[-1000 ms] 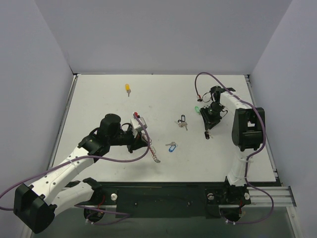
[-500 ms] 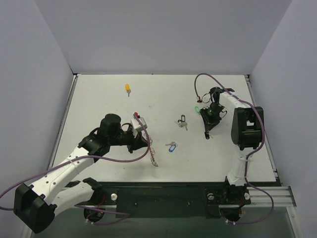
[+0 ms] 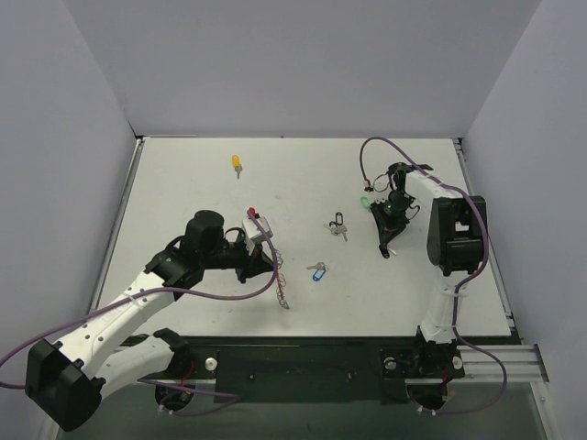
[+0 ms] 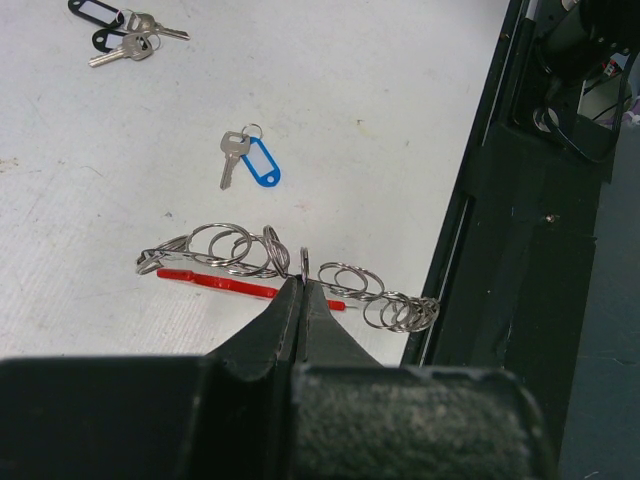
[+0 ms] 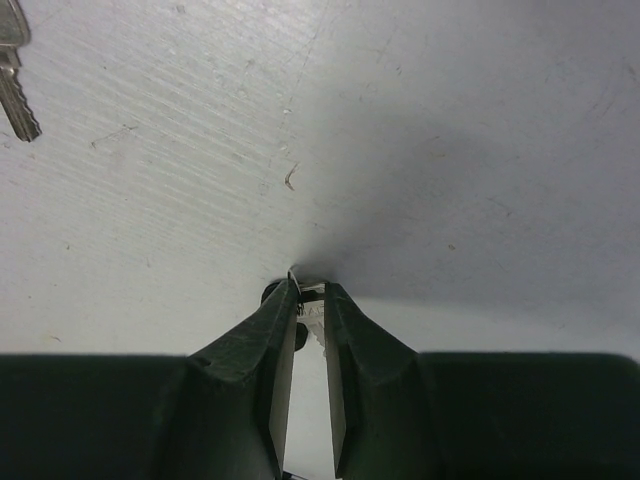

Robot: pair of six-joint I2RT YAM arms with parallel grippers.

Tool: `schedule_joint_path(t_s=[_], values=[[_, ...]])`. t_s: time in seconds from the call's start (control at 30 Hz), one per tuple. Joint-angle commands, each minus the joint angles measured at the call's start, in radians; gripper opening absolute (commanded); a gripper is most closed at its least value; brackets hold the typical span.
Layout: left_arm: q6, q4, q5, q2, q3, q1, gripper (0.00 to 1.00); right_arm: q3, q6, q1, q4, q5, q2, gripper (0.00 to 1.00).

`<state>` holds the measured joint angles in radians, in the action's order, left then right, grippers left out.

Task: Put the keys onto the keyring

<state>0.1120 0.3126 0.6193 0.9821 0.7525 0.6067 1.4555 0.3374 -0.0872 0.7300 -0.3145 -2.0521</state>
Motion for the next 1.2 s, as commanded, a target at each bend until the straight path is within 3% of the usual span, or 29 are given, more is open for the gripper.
schedule_joint_path(t_s=[0.0, 0.37, 0.63, 1.17], values=[[0.002, -0.033, 0.037, -0.002, 0.019, -0.007, 0.00, 0.012, -0.006, -0.011, 0.052, -0.009, -0.002, 0.13], [0.002, -0.032, 0.039, 0.000, 0.019, -0.007, 0.00, 0.012, -0.008, -0.016, 0.052, -0.012, 0.006, 0.04], [0.002, -0.030, 0.036, 0.003, 0.021, -0.007, 0.00, 0.014, -0.012, -0.010, 0.052, -0.023, 0.020, 0.13], [0.002, -0.029, 0.036, 0.006, 0.022, -0.007, 0.00, 0.011, -0.017, 0.003, 0.052, -0.052, 0.046, 0.14]])
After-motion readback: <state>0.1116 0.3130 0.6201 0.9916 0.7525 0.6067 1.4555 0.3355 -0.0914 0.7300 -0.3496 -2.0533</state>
